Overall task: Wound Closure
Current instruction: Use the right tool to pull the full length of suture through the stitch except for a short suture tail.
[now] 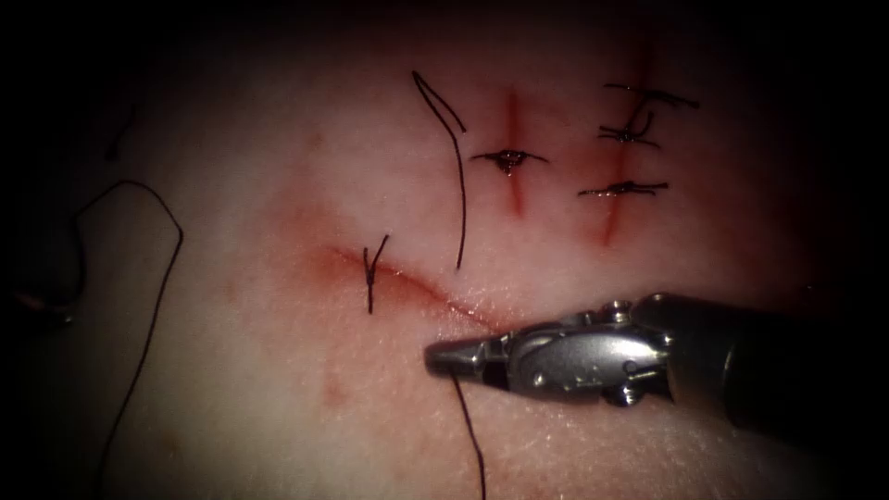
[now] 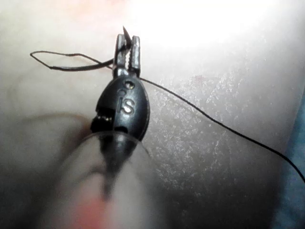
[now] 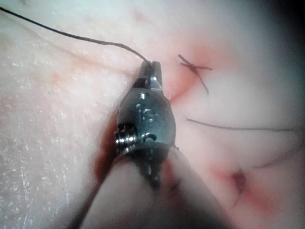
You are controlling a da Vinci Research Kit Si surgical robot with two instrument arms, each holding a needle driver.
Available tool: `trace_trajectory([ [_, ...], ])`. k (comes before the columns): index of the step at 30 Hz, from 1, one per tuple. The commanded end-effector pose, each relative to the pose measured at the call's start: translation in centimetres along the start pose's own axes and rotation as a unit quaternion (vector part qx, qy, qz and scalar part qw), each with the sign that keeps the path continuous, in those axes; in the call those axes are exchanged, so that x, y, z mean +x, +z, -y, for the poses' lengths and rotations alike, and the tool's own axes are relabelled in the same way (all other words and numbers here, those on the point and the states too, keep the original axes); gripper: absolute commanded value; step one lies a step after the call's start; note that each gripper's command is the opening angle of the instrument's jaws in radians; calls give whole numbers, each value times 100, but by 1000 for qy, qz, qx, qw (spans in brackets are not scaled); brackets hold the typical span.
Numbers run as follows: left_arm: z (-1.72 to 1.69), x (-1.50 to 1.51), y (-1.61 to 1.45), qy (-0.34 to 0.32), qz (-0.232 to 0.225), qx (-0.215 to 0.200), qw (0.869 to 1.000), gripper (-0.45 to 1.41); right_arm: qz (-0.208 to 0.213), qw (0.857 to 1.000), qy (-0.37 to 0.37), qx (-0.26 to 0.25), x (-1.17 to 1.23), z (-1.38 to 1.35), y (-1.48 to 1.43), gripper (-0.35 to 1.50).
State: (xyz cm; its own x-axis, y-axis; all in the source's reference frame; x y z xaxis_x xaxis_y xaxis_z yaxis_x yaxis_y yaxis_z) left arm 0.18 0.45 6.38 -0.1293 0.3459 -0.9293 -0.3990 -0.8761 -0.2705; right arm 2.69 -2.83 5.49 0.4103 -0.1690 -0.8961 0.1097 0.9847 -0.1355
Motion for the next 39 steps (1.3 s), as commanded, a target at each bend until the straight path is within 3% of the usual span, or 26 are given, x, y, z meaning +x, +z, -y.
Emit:
trace_trajectory([
  [1,-5,-7,5,-1,0,0,1000,-45,-5,1000,0,4,8,5,8,-35],
  [14,-6,-8,5,0,-1,-1,1000,-45,-46,997,-19,55,124,104,-4,-35],
  [28,-5,-8,5,0,1,-2,1000,-45,-72,990,-1,121,183,152,-3,-35],
  [35,-5,-8,5,0,1,-2,1000,-45,-73,987,5,142,193,165,-3,-35],
  [36,-5,-8,5,0,2,-3,1000,-45,-73,987,11,143,193,165,-3,-28],
  [37,-5,-8,5,0,2,-3,1000,-45,-75,987,24,140,193,164,-4,22],
  [38,-5,-8,5,0,2,-3,1000,-45,-74,988,47,130,191,162,-4,91],
  [39,-5,-8,5,0,3,-3,1000,-45,-63,989,82,110,184,158,-6,140],
])
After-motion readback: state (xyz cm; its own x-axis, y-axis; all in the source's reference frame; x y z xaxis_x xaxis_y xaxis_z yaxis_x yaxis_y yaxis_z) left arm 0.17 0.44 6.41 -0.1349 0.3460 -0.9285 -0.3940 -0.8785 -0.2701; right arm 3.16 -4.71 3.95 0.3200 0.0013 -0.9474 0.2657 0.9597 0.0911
